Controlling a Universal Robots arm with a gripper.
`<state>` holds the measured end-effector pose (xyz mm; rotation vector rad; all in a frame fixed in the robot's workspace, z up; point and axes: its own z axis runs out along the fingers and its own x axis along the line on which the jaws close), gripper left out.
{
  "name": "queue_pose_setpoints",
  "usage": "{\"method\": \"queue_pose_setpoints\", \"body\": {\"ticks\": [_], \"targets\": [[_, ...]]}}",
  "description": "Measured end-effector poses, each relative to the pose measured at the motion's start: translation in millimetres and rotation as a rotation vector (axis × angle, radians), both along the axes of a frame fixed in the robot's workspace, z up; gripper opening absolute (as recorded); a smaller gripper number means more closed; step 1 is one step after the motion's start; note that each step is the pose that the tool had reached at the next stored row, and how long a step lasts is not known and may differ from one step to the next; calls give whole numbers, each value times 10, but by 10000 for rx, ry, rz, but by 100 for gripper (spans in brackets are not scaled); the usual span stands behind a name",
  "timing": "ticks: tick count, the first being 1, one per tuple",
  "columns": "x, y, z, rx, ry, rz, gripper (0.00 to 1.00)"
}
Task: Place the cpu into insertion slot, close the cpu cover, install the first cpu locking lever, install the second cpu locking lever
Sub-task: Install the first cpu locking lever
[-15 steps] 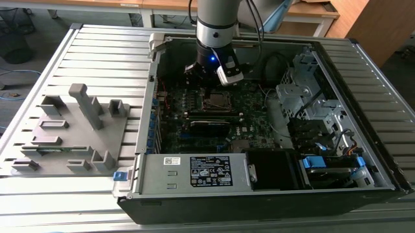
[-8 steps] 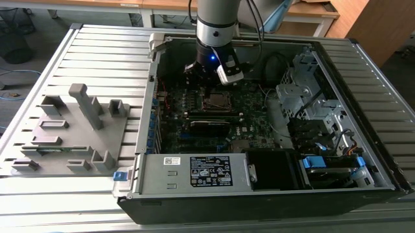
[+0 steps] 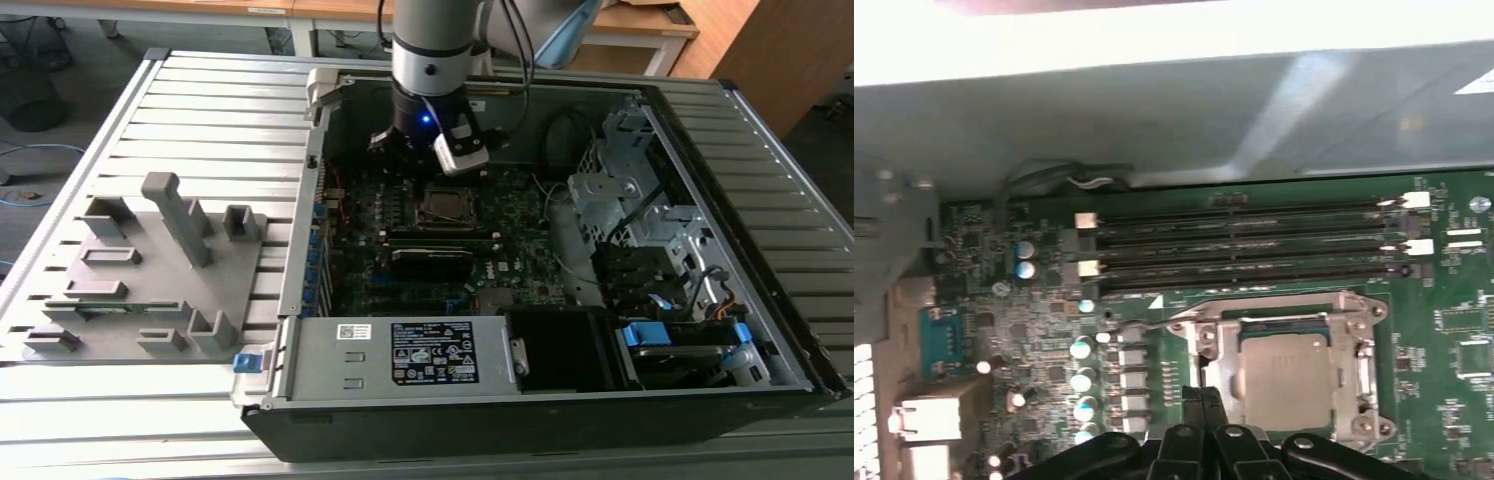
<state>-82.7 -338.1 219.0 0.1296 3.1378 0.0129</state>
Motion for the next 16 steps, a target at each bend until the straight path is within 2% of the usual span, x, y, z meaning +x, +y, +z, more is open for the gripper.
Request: {"method": "queue_pose_setpoints", "body": {"ticks": [3, 16], "targets": [[-32, 0, -1, 0, -5, 0, 11], [-36, 0, 24, 2, -6, 0, 11]]}}
